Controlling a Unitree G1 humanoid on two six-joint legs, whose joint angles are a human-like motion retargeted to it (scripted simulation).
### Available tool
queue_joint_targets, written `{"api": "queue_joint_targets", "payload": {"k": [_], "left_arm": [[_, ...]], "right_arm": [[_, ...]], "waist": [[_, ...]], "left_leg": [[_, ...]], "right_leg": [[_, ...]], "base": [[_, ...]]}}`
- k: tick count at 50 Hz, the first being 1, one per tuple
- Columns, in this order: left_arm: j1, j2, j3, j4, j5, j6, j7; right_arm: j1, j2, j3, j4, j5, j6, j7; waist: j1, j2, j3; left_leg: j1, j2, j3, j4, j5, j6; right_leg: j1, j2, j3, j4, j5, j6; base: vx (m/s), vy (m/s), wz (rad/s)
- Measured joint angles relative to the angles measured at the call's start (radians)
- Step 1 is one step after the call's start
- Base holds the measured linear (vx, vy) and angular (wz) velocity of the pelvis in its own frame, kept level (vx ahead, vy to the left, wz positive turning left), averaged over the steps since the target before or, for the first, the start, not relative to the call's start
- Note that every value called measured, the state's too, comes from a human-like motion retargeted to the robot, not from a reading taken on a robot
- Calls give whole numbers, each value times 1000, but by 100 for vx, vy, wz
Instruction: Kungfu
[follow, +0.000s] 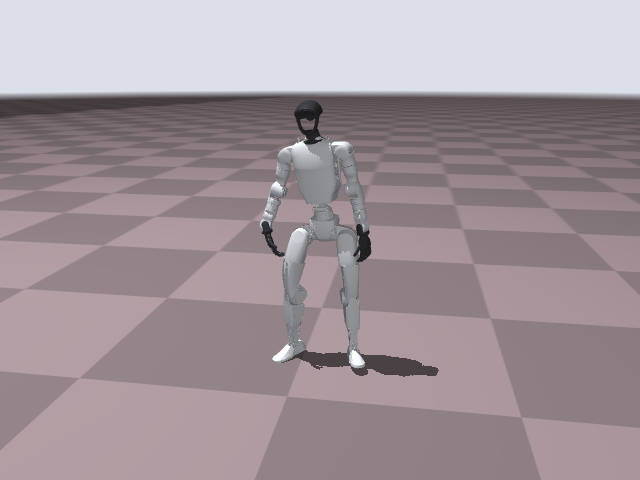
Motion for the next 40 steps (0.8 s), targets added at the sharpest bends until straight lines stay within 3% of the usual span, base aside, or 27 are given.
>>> {"api": "queue_joint_targets", "payload": {"k": [2,3,6,9,11,13,15,18,21,24,27,30,32,36,40], "left_arm": [[18,7,54,5,-64,-65,-51],[29,22,65,7,-106,-80,-98],[71,84,84,8,-169,-28,-248],[88,117,113,40,-115,30,-294],[81,102,158,73,-98,45,-225],[84,78,206,91,-140,27,-149],[84,68,221,90,-218,-9,-130],[70,46,239,85,-228,-13,-141],[57,21,265,99,-180,-23,-114],[50,9,230,100,-200,-37,-103],[57,-9,240,89,-177,-62,-128],[84,-6,262,81,-166,-78,-180],[113,5,285,75,-165,-84,-204],[157,25,341,71,-156,-68,-191],[194,31,399,71,-163,-47,-179]], "right_arm": [[31,18,29,-47,5,-11,6],[46,31,41,-68,-6,-9,5],[102,79,58,-128,-52,-39,-54],[163,126,19,-170,-51,-141,-187],[176,148,-6,-181,-37,-195,-251],[163,157,-15,-173,-29,-208,-275],[141,162,-17,-152,-7,-197,-246],[126,164,-25,-108,31,-143,-175],[131,152,-31,-61,25,-111,-147],[123,132,-42,-6,-24,-96,-175],[101,109,-67,45,-77,-67,-213],[82,109,-111,93,-135,-14,-263],[72,134,-158,123,-163,31,-324],[61,196,-274,166,-126,70,-440],[65,219,-290,191,1,65,-391]], "waist": [[-8,-17,-1],[-26,-18,-3],[-76,-22,-13],[-92,-25,-48],[-94,-36,-60],[-116,-65,-59],[-116,-101,-48],[-49,-136,-39],[-11,-163,-60],[-7,-170,-77],[-23,-129,-73],[-10,-102,-71],[84,-140,-68],[114,-128,-69],[140,-132,-63]], "left_leg": [[9,15,36,3,8,-23],[10,30,39,10,12,-33],[6,84,39,42,43,-61],[-14,143,47,87,129,-65],[-33,182,50,140,212,-35],[-75,192,18,238,279,58],[-122,180,-28,354,279,124],[-198,84,-227,484,208,0],[-302,-32,-347,564,156,-56],[-417,-23,-295,619,109,-46],[-465,-39,-273,552,85,-15],[-474,-112,-251,398,132,25],[-506,-136,-143,301,193,52],[-543,-133,-54,166,197,34],[-551,-128,68,96,141,21]], "right_leg": [[-3,13,6,-29,5,32],[-1,31,6,-41,-43,32],[24,98,-27,-90,-109,-37],[4,155,53,-100,-171,-44],[-31,176,133,-81,-203,-53],[-31,169,124,-77,-219,-70],[-31,170,161,-75,-231,-91],[-32,196,262,-69,-241,-105],[-26,210,295,-71,-253,-113],[-13,220,295,-75,-269,-118],[22,268,272,-88,-287,-129],[62,320,304,-99,-304,-144],[75,324,427,-86,-312,-152],[127,373,469,-84,-342,-167],[182,398,490,-78,-342,-147]], "base": [[-6,-70,-104],[-2,-67,-69],[5,-75,-47],[7,-86,-49],[-4,-68,-97],[-4,-56,-112],[1,-45,-161],[16,-58,-193],[28,-41,-120],[31,-36,-57],[33,-28,-38],[39,-23,-123],[56,-30,-247],[52,-17,-91],[65,-15,-50]]}}
